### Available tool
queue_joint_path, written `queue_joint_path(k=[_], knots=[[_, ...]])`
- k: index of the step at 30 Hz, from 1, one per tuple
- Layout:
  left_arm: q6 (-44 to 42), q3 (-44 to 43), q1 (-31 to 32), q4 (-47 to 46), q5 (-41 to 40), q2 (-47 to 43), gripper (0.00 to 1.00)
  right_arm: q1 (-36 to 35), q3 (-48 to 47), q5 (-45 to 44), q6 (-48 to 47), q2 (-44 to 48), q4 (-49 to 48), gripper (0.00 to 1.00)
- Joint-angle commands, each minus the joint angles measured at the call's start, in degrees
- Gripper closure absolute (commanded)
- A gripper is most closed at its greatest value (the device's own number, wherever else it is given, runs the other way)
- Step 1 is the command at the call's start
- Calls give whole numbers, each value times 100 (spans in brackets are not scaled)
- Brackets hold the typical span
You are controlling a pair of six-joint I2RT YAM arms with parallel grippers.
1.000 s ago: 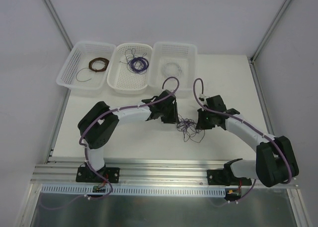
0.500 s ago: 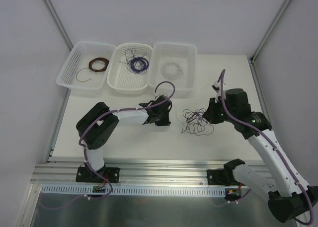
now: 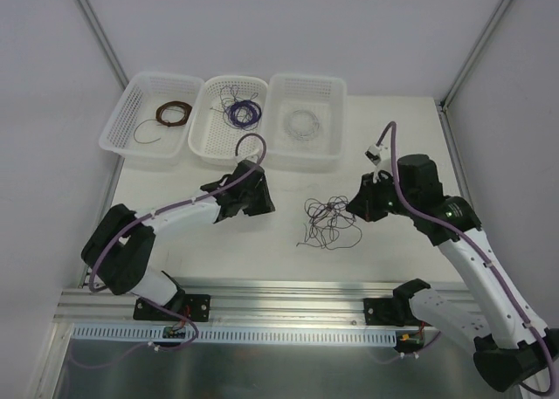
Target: Untangle the cables
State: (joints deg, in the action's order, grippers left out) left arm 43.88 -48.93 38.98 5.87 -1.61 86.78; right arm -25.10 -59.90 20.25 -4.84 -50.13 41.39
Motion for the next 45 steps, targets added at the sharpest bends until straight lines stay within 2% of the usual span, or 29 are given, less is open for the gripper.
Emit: queue_joint_path(k=[1,2,3,7,9,13,20,26,30,31,34,36,39,40,43,45], knots=[[-459,-21,145,-138,406,-696,72,-205,241,322,-192,-207,-403,99],[-537,6,145,-156,529,-985,68,-214,346,330,-201,-234,-455,99],[-590,67,145,-165,599,-1144,58,-240,391,348,-219,-260,-534,99],[-968,68,258,-209,1021,-1734,38,-451,514,383,-175,-479,-719,99],[-1407,-29,425,-218,1136,-1875,37,-539,523,366,-140,-559,-807,99],[-2198,-126,1031,-288,1014,-1762,41,-759,479,392,-52,-682,-939,99],[-3226,-187,1419,-411,689,-1559,55,-1040,409,524,106,-718,-1071,99],[-3641,-240,1604,-455,548,-1366,57,-1269,347,524,150,-814,-1141,99],[-3685,-293,1656,-446,574,-1190,70,-1348,338,489,177,-849,-1185,99],[-3676,-302,1657,-446,600,-1164,81,-1348,347,445,177,-849,-1185,99],[-3650,-214,1657,-455,346,-1216,100,-1357,400,296,159,-849,-1124,99],[-3606,-91,1657,-446,-30,-1400,100,-1339,444,-20,106,-832,-993,99],[-3387,102,1508,-342,-866,-1795,100,-1235,601,-565,71,-823,-799,99],[-3116,137,1255,-254,-1042,-2014,100,-1156,654,-757,97,-823,-747,99],[-2414,278,727,98,-1079,-2367,100,-664,961,-900,246,-823,-597,99],[-2043,436,94,291,-982,-2744,100,-182,1111,-874,299,-788,-526,99]])
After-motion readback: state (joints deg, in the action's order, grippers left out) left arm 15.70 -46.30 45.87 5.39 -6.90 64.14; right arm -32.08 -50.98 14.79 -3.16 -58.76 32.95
